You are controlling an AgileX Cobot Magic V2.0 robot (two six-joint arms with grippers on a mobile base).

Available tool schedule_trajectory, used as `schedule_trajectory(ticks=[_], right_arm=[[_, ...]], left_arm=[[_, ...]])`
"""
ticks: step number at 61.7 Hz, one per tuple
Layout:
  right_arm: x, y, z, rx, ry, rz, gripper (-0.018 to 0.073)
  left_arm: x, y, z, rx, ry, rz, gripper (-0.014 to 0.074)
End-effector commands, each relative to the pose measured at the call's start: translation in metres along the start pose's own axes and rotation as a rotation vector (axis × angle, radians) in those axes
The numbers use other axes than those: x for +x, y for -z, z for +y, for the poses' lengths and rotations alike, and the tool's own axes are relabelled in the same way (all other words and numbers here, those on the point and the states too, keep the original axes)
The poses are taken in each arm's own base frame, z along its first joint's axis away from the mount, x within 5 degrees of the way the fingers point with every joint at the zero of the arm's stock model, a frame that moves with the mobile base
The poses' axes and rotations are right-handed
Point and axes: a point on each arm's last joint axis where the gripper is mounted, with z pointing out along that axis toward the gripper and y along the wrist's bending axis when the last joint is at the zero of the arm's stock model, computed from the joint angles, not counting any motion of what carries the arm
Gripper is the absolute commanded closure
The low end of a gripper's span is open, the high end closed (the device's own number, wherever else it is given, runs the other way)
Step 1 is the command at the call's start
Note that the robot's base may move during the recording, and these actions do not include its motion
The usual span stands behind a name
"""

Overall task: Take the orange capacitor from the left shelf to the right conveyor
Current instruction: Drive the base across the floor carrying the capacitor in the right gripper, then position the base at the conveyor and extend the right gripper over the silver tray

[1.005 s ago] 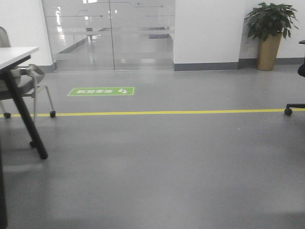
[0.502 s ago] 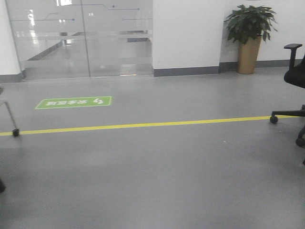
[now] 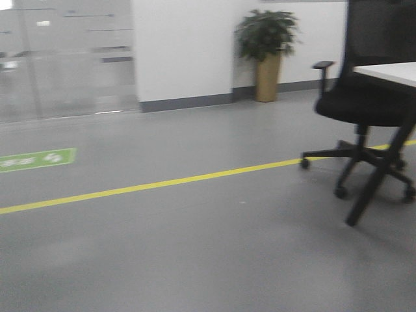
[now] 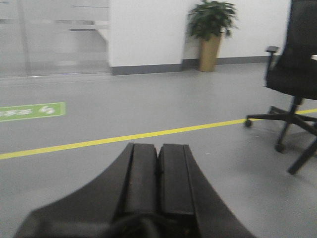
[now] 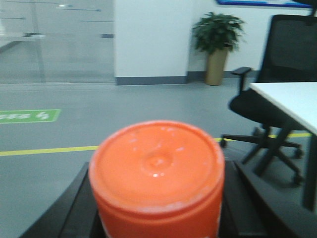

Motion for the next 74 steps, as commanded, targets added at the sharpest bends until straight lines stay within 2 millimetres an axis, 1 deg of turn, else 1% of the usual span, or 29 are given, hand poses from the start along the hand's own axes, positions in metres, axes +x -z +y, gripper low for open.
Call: schedule_trajectory(ticks=[1, 74], right_arm=[[-0.0163, 0.0011, 0.0001, 0.002, 0.013, -0.105, 0.0452], [-0.0163, 0.0011, 0.0001, 0.002, 0.013, -0.105, 0.0452]], left_arm=[[-0.0103, 0.0015, -0.0002, 0.004, 0.003, -0.104, 0.0723], [-0.0103, 0.0015, -0.0001, 0.002, 0.003, -0.105, 0.0723]])
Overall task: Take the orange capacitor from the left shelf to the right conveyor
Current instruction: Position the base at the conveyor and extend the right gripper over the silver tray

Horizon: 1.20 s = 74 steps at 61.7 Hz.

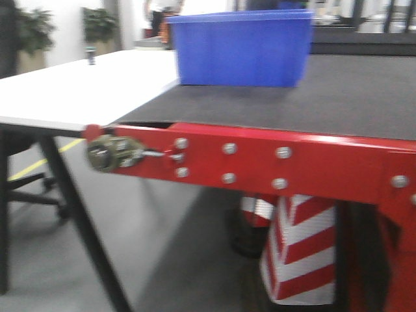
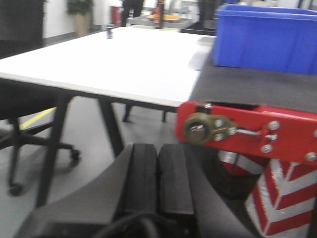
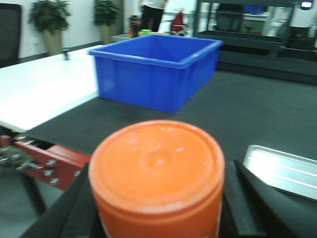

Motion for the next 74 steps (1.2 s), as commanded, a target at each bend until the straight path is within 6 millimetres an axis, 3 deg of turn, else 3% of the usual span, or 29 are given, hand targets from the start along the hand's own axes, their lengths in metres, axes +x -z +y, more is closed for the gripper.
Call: schedule_trajectory(ticks=[1, 74], right_arm=[[-0.0163, 0.0011, 0.0001, 0.002, 0.013, -0.105, 0.0452], [-0.0163, 0.0011, 0.0001, 0.002, 0.013, -0.105, 0.0452]], left_arm=[[-0.0103, 0.0015, -0.0001, 0.002, 0.003, -0.105, 0.0723], [-0.0103, 0.0015, -0.0001, 0.002, 0.003, -0.105, 0.0723]])
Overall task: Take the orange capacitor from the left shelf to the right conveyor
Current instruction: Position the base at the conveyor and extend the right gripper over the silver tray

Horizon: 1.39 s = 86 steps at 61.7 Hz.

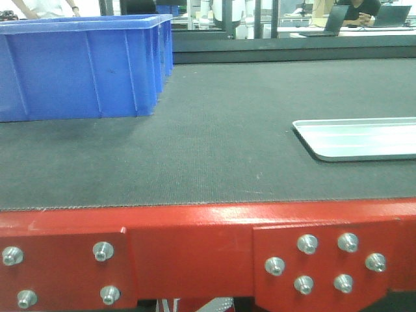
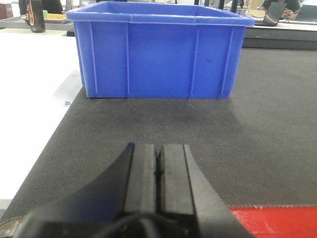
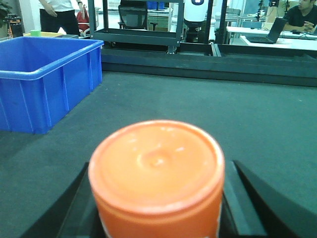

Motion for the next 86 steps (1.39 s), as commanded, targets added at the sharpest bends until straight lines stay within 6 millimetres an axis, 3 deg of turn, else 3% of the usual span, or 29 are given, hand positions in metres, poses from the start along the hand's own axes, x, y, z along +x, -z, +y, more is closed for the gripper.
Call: schedule_trajectory(ticks=[1, 86], right_arm=[[-0.0163, 0.0011, 0.0001, 0.002, 0.013, -0.105, 0.0452], [-0.0184, 0.0012, 0.0003, 0.000, 0.013, -0.128, 0.0452]], left_arm=[[-0.0103, 0.0015, -0.0001, 0.002, 0.003, -0.105, 0.0723], [-0.0103, 0.0015, -0.0001, 0.002, 0.003, -0.105, 0.0723]])
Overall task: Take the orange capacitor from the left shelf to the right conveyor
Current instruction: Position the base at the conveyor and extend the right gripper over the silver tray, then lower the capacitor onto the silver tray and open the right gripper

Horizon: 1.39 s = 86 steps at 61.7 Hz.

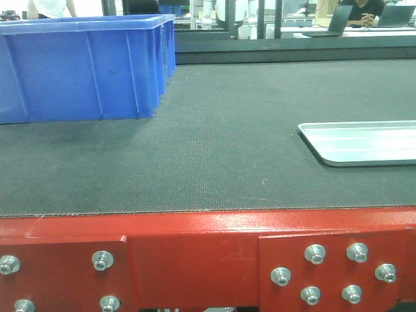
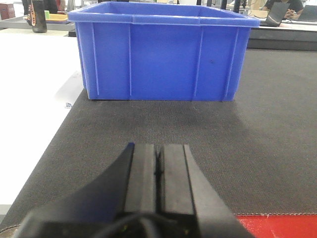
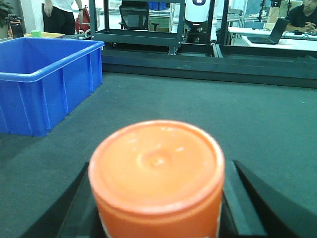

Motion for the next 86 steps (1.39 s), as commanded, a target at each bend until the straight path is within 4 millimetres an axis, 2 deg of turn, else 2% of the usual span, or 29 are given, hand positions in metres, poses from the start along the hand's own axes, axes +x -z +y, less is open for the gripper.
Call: schedule_trajectory(ticks=[1, 6, 10, 20, 24, 34, 42, 55, 68, 86], right_arm=[[-0.019, 0.001, 0.000, 0.000, 0.013, -0.133, 0.0452], [-0.023, -0.007, 0.001, -0.003, 0.014, -0.158, 0.0452], [-0.026, -0.020, 0.001, -0.006, 0.015, -0.150, 0.0452], [-0.032, -0.073, 0.003, -0.008, 0.017, -0.015, 0.0452], [-0.033, -0.101, 0.003, -0.010, 0.018, 0.024, 0.0452], [-0.019, -0.158, 0.005, -0.018, 0.017, 0.067, 0.0452], [0.000, -0.189, 0.005, -0.025, 0.014, 0.036, 0.0452], [0.036, -0.215, -0.012, 0.031, 0.007, -0.059, 0.0452], [0.078, -0.232, -0.034, 0.096, -0.021, -0.041, 0.0452], [0.132, -0.259, -0.034, 0.028, 0.007, -0.036, 0.0452]], left_arm=[[-0.010, 0.002, 0.000, 0.002, 0.003, -0.105, 0.0723], [-0.010, 0.002, 0.000, 0.002, 0.003, -0.105, 0.0723], [-0.010, 0.002, 0.000, 0.002, 0.003, -0.105, 0.0723], [-0.010, 0.002, 0.000, 0.002, 0.003, -0.105, 0.0723], [-0.010, 0.002, 0.000, 0.002, 0.003, -0.105, 0.0723], [-0.010, 0.002, 0.000, 0.002, 0.003, -0.105, 0.0723], [-0.010, 0.002, 0.000, 0.002, 0.003, -0.105, 0.0723], [-0.010, 0.002, 0.000, 0.002, 0.003, -0.105, 0.0723], [-0.010, 0.002, 0.000, 0.002, 0.003, -0.105, 0.0723], [-0.010, 0.002, 0.000, 0.002, 0.003, -0.105, 0.0723]])
